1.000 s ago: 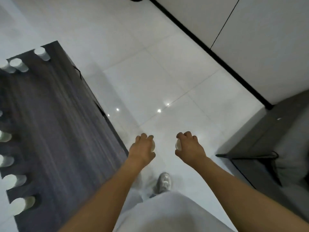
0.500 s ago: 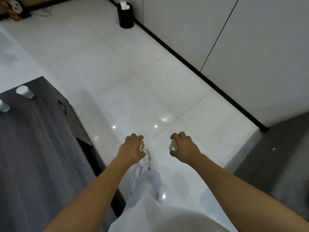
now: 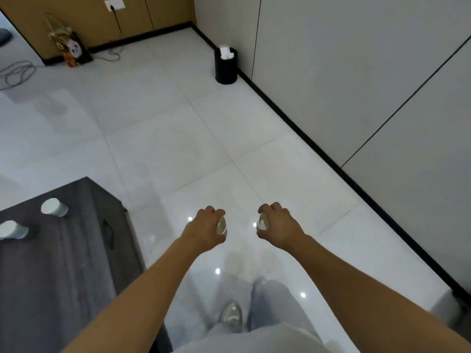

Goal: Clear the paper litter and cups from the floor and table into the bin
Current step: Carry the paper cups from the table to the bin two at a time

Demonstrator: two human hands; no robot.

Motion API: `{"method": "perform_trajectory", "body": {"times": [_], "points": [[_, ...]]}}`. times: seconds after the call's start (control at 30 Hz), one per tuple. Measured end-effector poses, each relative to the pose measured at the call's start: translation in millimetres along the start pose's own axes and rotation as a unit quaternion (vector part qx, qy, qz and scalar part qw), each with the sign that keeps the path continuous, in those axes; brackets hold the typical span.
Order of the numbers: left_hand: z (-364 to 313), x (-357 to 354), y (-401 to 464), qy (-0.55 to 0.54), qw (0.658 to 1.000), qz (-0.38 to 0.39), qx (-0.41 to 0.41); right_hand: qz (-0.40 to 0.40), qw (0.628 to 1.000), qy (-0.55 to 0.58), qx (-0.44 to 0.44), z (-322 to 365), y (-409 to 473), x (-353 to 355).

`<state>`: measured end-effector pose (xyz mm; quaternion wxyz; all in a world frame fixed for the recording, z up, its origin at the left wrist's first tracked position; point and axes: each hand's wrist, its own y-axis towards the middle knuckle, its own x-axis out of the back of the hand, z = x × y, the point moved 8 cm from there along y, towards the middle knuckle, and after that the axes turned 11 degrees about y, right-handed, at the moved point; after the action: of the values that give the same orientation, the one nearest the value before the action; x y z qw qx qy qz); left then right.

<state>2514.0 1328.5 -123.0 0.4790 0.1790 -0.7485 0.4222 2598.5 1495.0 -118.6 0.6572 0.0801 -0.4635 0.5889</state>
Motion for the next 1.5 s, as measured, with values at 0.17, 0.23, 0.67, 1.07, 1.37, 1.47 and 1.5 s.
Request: {"method": "perform_trajectory", "body": {"times": [0.17,0.23,0.67,1.07,1.37,1.47,1.5], "points": [[-16.7,60.9,128.3,-0.008,1.0,-0.013,-0.007,-0.017,1.0,0.024,-0.007,-9.9,120.2,71.5],[-24.6,90.7,183.8,-0.008,1.0,-0.017,-0.008,-0.025,0.999,0.025,-0.002,-11.0,173.0,108.3],[-3.8,254.5,460.3,-0.023,0.999,-0.008,0.037,-0.007,1.0,0.027,0.01,33.0,472.3,275.6],[84.9,424.6,723.2,0.009,0.999,-0.028,0.032,-0.026,0.998,0.06,0.01,136.3,749.1,386.4],[109.0,506.1,894.0,0.003,0.999,-0.025,0.022,-0.003,0.999,0.023,-0.025,135.6,917.0,458.4],[120.9,538.1,966.8,-0.002,0.999,-0.017,0.04,0.003,0.999,0.027,-0.02,142.1,993.3,492.5],[123.9,550.2,989.2,-0.003,0.999,-0.017,0.046,0.007,1.0,0.025,-0.016,145.9,1016.7,503.7]]}}
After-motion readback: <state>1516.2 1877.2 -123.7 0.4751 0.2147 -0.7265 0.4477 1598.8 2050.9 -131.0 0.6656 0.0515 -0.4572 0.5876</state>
